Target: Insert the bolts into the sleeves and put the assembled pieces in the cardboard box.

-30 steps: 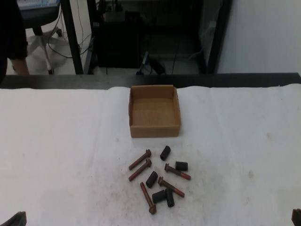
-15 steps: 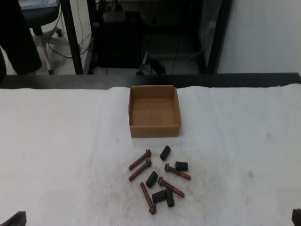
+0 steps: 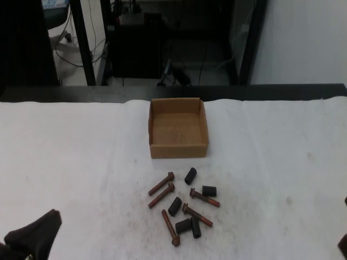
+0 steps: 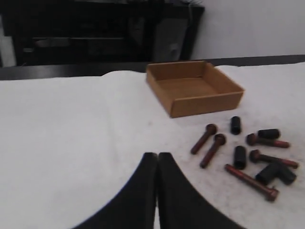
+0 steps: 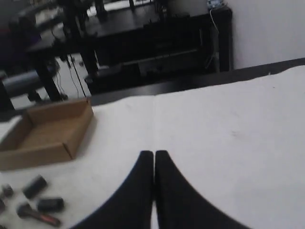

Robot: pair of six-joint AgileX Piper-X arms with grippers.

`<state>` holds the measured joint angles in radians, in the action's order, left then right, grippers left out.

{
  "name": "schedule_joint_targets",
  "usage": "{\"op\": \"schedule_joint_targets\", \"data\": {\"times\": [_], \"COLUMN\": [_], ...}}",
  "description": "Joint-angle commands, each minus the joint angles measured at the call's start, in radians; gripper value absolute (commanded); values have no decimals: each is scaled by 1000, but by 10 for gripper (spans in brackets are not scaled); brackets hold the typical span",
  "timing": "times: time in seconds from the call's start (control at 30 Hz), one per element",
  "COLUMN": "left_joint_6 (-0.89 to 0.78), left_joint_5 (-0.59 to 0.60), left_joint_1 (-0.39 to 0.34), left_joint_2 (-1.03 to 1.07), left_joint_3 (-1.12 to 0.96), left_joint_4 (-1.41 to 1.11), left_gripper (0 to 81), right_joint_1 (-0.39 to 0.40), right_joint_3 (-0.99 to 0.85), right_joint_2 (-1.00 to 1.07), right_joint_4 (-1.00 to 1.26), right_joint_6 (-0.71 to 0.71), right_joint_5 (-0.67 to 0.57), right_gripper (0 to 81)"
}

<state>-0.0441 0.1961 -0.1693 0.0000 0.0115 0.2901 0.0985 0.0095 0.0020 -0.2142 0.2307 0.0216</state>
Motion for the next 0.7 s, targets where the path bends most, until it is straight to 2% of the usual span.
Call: {"op": "schedule_joint_targets", "data": {"times": [0.0,0.13,0.23,0.3,0.37,0.47,0.57,0.67], "left_joint_6": [-61,-186,-352,-408,-421,-426,-482,-470], "left_joint_5": [157,219,281,297,296,293,346,431], "left_joint_1": [3,3,3,1,1,1,1,1], "left_joint_2": [0,0,0,0,0,0,42,158], "left_joint_3": [-11,-11,-11,-11,-11,-11,-11,-28], "left_joint_4": [-64,-68,-100,-176,-305,-473,-452,-414], "left_gripper": [3,3,3,3,3,3,3,3], "right_joint_1": [2,2,2,2,2,2,2,2], "right_joint_3": [-10,-10,-10,-10,-10,-10,-44,-140], "right_joint_2": [-2,-2,-2,-2,-2,41,142,283], "right_joint_4": [84,134,173,190,197,197,197,197], "right_joint_6": [223,354,400,436,474,482,480,413], "right_joint_5": [-22,-77,-265,-344,-374,-415,-495,-589], "right_gripper": [8,8,8,3,24,92,136,144]}}
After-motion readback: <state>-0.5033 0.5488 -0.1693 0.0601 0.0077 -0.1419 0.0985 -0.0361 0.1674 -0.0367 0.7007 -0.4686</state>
